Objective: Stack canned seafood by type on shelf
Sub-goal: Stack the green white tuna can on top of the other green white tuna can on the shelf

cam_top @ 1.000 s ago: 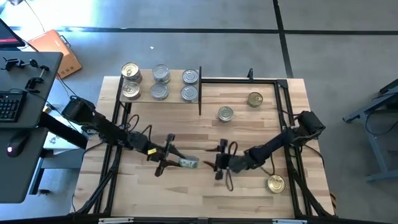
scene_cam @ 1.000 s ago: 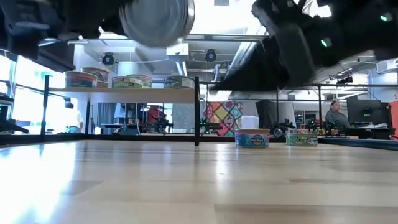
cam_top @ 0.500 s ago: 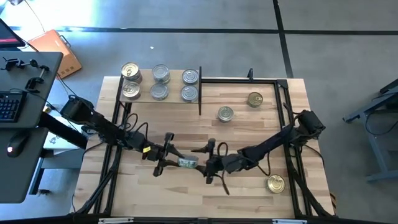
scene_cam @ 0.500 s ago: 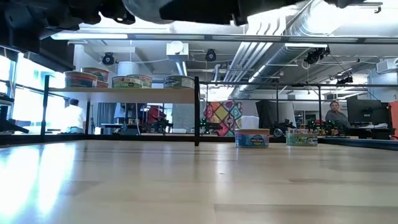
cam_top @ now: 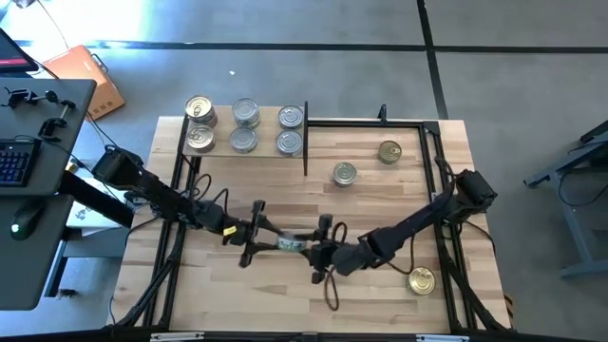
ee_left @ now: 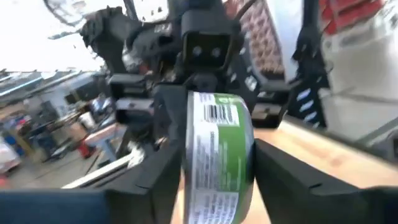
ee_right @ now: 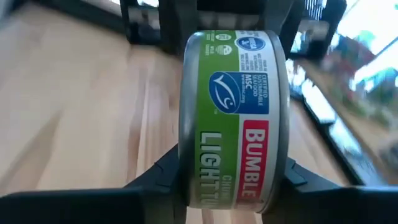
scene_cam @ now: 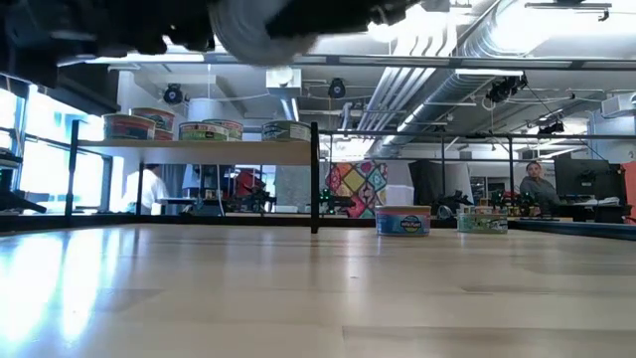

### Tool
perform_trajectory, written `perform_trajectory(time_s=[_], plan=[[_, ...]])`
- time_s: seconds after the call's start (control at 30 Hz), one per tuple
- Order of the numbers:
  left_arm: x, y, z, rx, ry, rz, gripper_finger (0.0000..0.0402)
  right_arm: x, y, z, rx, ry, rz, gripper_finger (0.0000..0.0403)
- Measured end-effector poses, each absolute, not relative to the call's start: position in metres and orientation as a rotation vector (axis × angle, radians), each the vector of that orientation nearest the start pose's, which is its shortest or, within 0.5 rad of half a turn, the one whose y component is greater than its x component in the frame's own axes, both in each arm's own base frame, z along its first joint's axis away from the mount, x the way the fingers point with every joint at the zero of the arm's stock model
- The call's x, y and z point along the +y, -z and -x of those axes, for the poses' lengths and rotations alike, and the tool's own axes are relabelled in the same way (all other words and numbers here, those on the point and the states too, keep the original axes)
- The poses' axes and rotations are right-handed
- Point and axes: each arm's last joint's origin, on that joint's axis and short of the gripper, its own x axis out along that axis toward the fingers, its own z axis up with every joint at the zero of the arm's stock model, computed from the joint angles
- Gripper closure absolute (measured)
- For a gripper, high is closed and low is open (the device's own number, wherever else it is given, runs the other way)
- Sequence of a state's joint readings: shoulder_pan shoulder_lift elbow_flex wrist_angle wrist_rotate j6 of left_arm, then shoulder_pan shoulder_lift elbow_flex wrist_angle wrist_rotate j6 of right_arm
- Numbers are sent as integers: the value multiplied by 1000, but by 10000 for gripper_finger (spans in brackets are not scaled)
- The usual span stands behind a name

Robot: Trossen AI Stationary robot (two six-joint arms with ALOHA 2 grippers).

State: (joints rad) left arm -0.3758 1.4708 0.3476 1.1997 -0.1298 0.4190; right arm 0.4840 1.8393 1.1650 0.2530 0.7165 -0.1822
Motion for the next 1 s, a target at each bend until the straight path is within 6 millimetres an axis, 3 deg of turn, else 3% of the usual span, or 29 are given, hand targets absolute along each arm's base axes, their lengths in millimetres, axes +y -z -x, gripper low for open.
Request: perform_trajectory(time_s=[0.13, 0.3, 0.63, 1.0], plan=[[-89, -174, -234, -67, 164, -463, 185, 167, -223, -364, 554, 242, 340, 284], [-91, -173, -236, -11, 82, -519, 175, 147, -229, -366, 731, 279, 165, 284], [-98, -184, -265, 269, -9, -507, 173, 123, -197, -390, 802, 241, 126, 284], [-84, -175, -269, 401, 24, -380, 181, 124, -194, -396, 769, 202, 119, 284]])
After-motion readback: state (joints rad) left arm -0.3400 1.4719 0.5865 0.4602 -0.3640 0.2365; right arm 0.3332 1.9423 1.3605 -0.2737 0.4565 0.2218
